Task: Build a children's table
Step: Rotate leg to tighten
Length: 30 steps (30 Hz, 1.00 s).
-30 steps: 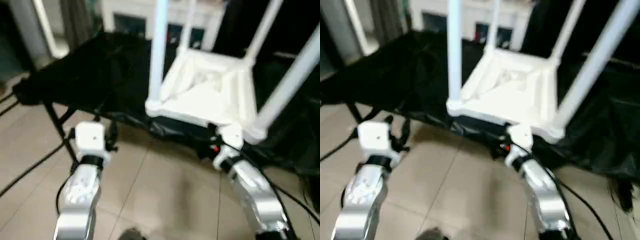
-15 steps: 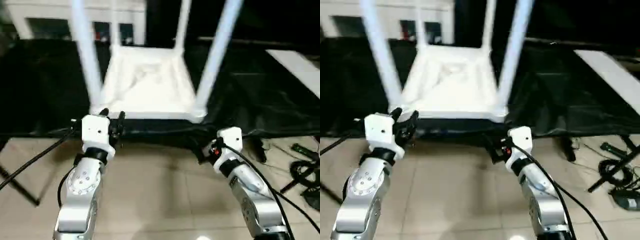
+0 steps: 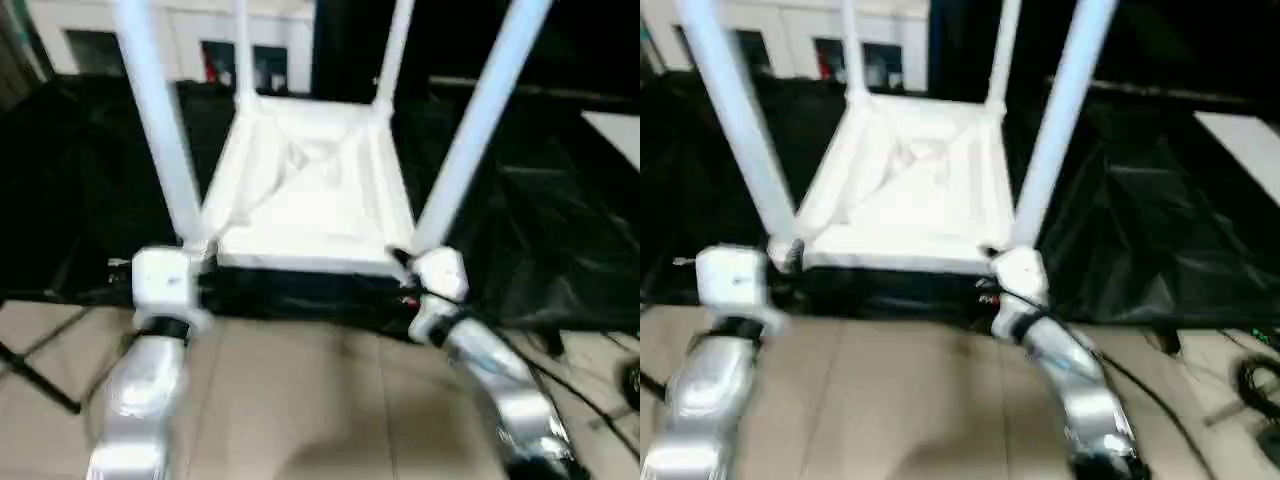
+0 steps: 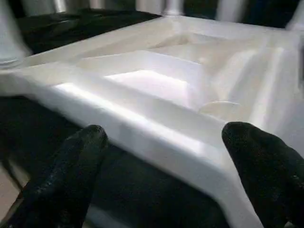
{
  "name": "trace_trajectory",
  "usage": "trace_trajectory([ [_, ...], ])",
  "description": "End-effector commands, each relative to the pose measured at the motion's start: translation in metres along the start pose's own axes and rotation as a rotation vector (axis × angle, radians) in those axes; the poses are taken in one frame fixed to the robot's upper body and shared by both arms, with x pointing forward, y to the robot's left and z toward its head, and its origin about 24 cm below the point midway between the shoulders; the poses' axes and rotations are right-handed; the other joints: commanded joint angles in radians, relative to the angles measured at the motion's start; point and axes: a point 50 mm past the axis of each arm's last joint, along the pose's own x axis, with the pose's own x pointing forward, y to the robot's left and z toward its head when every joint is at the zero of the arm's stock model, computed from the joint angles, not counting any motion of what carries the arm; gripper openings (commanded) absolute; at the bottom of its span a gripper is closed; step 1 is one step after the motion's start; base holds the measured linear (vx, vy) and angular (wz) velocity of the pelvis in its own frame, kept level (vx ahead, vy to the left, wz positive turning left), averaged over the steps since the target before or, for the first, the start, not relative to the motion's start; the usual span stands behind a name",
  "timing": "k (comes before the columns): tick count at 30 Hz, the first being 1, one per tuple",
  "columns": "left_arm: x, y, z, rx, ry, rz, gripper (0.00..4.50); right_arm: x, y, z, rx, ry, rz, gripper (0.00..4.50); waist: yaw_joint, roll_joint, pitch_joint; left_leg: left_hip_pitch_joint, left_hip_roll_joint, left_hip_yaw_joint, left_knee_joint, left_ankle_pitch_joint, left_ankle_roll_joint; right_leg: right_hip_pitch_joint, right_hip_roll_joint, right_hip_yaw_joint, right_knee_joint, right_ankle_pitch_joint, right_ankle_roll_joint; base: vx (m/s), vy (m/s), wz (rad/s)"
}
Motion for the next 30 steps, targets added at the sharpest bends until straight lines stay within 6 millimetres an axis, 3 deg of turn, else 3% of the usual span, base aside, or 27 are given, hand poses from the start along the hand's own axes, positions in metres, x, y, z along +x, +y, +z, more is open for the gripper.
trace_trajectory([
  [1, -0.003, 0.011, 0.004, -0.027, -0.017, 0.031, 2.52, 0.005, 0.004, 0.008, 0.014, -0.043, 0.003, 4.41, 0.032, -0.012, -0.042, -0.101, 0.059, -0.009, -0.037, 0.207, -0.084, 0.143, -0.159, 0.095, -0.079, 0.568, -0.287, 0.216, 0.002, 0.00],
  [2, -0.007, 0.012, 0.004, -0.061, -0.034, 0.035, 2.63, 0.002, 0.006, 0.007, 0.010, -0.048, 0.020, 4.46, 0.041, 0.014, -0.045, -0.092, 0.094, -0.014, -0.119, 0.357, -0.093, 0.109, -0.116, 0.034, -0.048, 0.740, -0.299, 0.135, -0.004, -0.07],
  [3, -0.014, 0.015, 0.002, -0.083, -0.051, 0.041, 2.69, -0.003, 0.010, 0.006, 0.014, -0.057, 0.065, 4.50, 0.039, 0.071, -0.052, -0.058, 0.128, -0.017, -0.186, 0.515, -0.064, 0.076, -0.048, -0.026, -0.026, 0.687, -0.220, 0.000, 0.000, 0.00],
  [4, -0.015, 0.015, 0.002, -0.084, -0.052, 0.042, 2.73, -0.004, 0.011, 0.006, 0.015, -0.058, 0.068, 4.50, 0.029, 0.086, -0.065, -0.030, 0.161, -0.052, -0.147, 0.693, -0.029, 0.037, 0.004, -0.038, 0.034, 0.615, -0.173, 0.000, 0.000, 0.00],
  [5, -0.019, 0.016, 0.001, -0.094, -0.063, 0.046, 2.73, -0.007, 0.014, 0.005, 0.022, -0.063, 0.097, 4.50, 0.020, 0.088, -0.073, 0.046, 0.216, -0.103, -0.130, 1.132, 0.011, -0.035, -0.012, 0.001, 0.026, 0.321, -0.064, 0.066, 0.034, -0.04],
  [6, -0.028, 0.017, -0.001, -0.090, -0.064, 0.045, 3.00, -0.011, 0.015, 0.005, 0.034, -0.068, 0.099, 4.50, 0.026, 0.087, -0.073, 0.049, 0.215, -0.102, -0.130, 1.208, 0.004, -0.038, -0.028, 0.011, 0.008, 0.272, -0.026, 0.078, 0.078, 0.02],
  [7, -0.038, 0.018, -0.003, -0.085, -0.051, 0.043, 3.00, -0.015, 0.014, 0.005, 0.031, -0.082, 0.101, 4.50, 0.030, 0.077, -0.064, 0.033, 0.176, -0.073, -0.134, 1.154, -0.027, -0.034, -0.031, 0.023, -0.030, 0.275, 0.002, 0.078, 0.078, 0.02],
  [8, -0.038, 0.018, -0.003, -0.085, -0.051, 0.043, 3.09, -0.015, 0.014, 0.005, 0.031, -0.082, 0.101, 4.50, 0.029, 0.057, -0.053, -0.007, 0.125, -0.028, -0.144, 0.866, -0.066, 0.000, -0.030, 0.024, -0.069, 0.297, -0.010, 0.005, 0.075, 0.03],
  [9, -0.041, 0.016, -0.002, -0.092, -0.050, 0.030, 3.18, -0.016, 0.012, 0.006, 0.024, -0.091, 0.100, 4.50, 0.034, 0.039, -0.043, -0.040, 0.109, -0.002, -0.166, 0.496, -0.099, 0.030, -0.052, 0.029, -0.083, 0.239, -0.027, -0.067, 0.015, 0.00],
  [10, -0.039, 0.016, -0.002, -0.100, -0.045, 0.021, 3.18, -0.016, 0.012, 0.007, 0.021, -0.096, 0.096, 4.50, 0.042, 0.042, -0.037, -0.042, 0.118, 0.003, -0.179, 0.311, -0.113, 0.030, -0.065, 0.037, -0.090, 0.174, -0.037, -0.067, 0.015, 0.00],
  [11, -0.036, 0.014, 0.000, -0.112, -0.046, 0.002, 3.30, -0.015, 0.011, 0.007, 0.022, -0.100, 0.091, 4.50, 0.046, 0.041, -0.029, -0.034, 0.134, 0.008, -0.207, 0.030, -0.125, 0.027, -0.075, 0.043, -0.102, 0.025, -0.070, -0.105, -0.036, 0.04],
  [12, -0.033, 0.013, 0.000, -0.116, -0.040, -0.012, 3.43, -0.015, 0.011, 0.008, 0.024, -0.103, 0.090, 4.50, 0.043, 0.041, -0.024, -0.033, 0.138, 0.010, -0.218, -0.058, -0.126, 0.025, -0.073, 0.044, -0.106, -0.047, -0.087, -0.113, -0.058, 0.05],
  [13, -0.024, 0.010, 0.000, -0.102, -0.012, -0.060, 3.55, -0.014, 0.010, 0.010, 0.031, -0.115, 0.089, 4.50, 0.042, 0.047, -0.014, -0.024, 0.151, 0.017, -0.235, -0.207, -0.135, 0.009, -0.073, 0.044, -0.118, -0.203, -0.112, -0.113, -0.058, 0.05],
  [14, -0.019, 0.010, 0.000, -0.084, 0.002, -0.079, 3.55, -0.013, 0.010, 0.011, 0.035, -0.121, 0.091, 4.50, 0.039, 0.045, -0.004, -0.016, 0.154, 0.022, -0.243, -0.325, -0.155, -0.007, -0.072, 0.046, -0.131, -0.373, -0.110, -0.127, -0.060, 0.03],
  [15, -0.012, 0.011, -0.002, -0.097, 0.031, -0.087, 3.62, -0.013, 0.011, 0.012, 0.046, -0.130, 0.109, 4.50, 0.038, 0.043, -0.003, -0.008, 0.155, 0.026, -0.243, -0.376, -0.172, -0.016, -0.075, 0.046, -0.139, -0.476, -0.094, -0.118, -0.048, -0.01],
  [16, -0.006, 0.012, -0.004, -0.110, 0.046, -0.088, 3.75, -0.012, 0.013, 0.013, 0.055, -0.137, 0.124, 4.50, 0.038, 0.040, -0.006, -0.014, 0.156, 0.026, -0.247, -0.365, -0.181, -0.011, -0.076, 0.045, -0.142, -0.497, -0.081, -0.118, -0.048, -0.01],
  [17, 0.002, 0.015, -0.002, -0.104, 0.030, -0.084, 3.89, -0.012, 0.014, 0.015, 0.067, -0.144, 0.138, 4.50, 0.037, 0.031, -0.007, -0.018, 0.154, 0.028, -0.250, -0.343, -0.177, -0.008, -0.074, 0.043, -0.144, -0.491, -0.075, -0.087, -0.027, -0.07],
  [18, 0.010, 0.017, -0.002, -0.089, 0.031, -0.075, 3.98, -0.012, 0.015, 0.016, 0.074, -0.149, 0.154, 4.50, 0.039, 0.033, -0.011, -0.019, 0.155, 0.029, -0.251, -0.317, -0.176, -0.007, -0.074, 0.044, -0.141, -0.468, -0.072, -0.072, -0.022, -0.05],
  [19, 0.014, 0.018, -0.002, -0.079, 0.030, -0.070, 4.01, -0.012, 0.015, 0.016, 0.077, -0.151, 0.159, 4.50, 0.042, 0.034, -0.018, -0.023, 0.157, 0.033, -0.252, -0.243, -0.162, -0.003, -0.072, 0.045, -0.133, -0.358, -0.080, -0.072, -0.022, -0.05],
  [21, 0.022, 0.021, 0.000, -0.062, 0.022, -0.058, 4.18, -0.012, 0.016, 0.016, 0.080, -0.151, 0.173, 4.50, 0.039, 0.035, -0.020, -0.038, 0.157, 0.036, -0.254, -0.181, -0.148, 0.005, -0.069, 0.040, -0.125, -0.278, -0.085, 0.000, 0.000, 0.00],
  [24, 0.031, 0.025, 0.000, -0.045, 0.044, -0.026, 4.49, -0.013, 0.016, 0.016, 0.074, -0.149, 0.181, 4.50, 0.035, 0.035, -0.026, -0.031, 0.157, 0.039, -0.249, -0.205, -0.152, -0.007, -0.067, 0.039, -0.125, -0.289, -0.097, 0.000, 0.000, 0.00],
  [25, 0.045, 0.031, 0.002, -0.075, 0.063, 0.026, 4.49, -0.013, 0.016, 0.016, 0.075, -0.150, 0.194, 4.50, 0.029, 0.047, -0.026, -0.036, 0.158, 0.040, -0.248, -0.201, -0.154, -0.008, -0.064, 0.038, -0.120, -0.253, -0.113, 0.000, 0.000, 0.00],
  [26, 0.045, 0.031, 0.002, -0.075, 0.063, 0.026, 4.49, -0.013, 0.016, 0.016, 0.075, -0.150, 0.194, 4.50, 0.027, 0.040, -0.028, -0.033, 0.155, 0.043, -0.245, -0.198, -0.152, -0.010, -0.061, 0.038, -0.122, -0.247, -0.113, 0.000, 0.000, 0.00],
  [27, 0.052, 0.034, 0.003, -0.108, 0.076, 0.044, 4.49, -0.013, 0.018, 0.017, 0.079, -0.154, 0.206, 4.50, 0.030, 0.044, -0.033, -0.031, 0.155, 0.043, -0.241, -0.166, -0.144, -0.010, -0.063, 0.039, -0.117, -0.193, -0.127, 0.000, 0.000, 0.00],
  [29, 0.054, 0.035, 0.002, -0.109, 0.088, 0.046, 4.49, -0.013, 0.018, 0.017, 0.076, -0.157, 0.210, 4.50, 0.032, 0.042, -0.040, -0.044, 0.158, 0.043, -0.239, -0.076, -0.128, 0.002, -0.063, 0.034, -0.104, -0.070, -0.145, 0.000, 0.000, 0.00],
  [30, 0.054, 0.035, 0.002, -0.109, 0.088, 0.046, 4.49, -0.013, 0.018, 0.017, 0.076, -0.157, 0.210, 4.50, 0.032, 0.043, -0.040, -0.044, 0.159, 0.045, -0.238, -0.064, -0.122, -0.001, -0.061, 0.033, -0.102, -0.039, -0.149, 0.000, 0.000, 0.00],
])
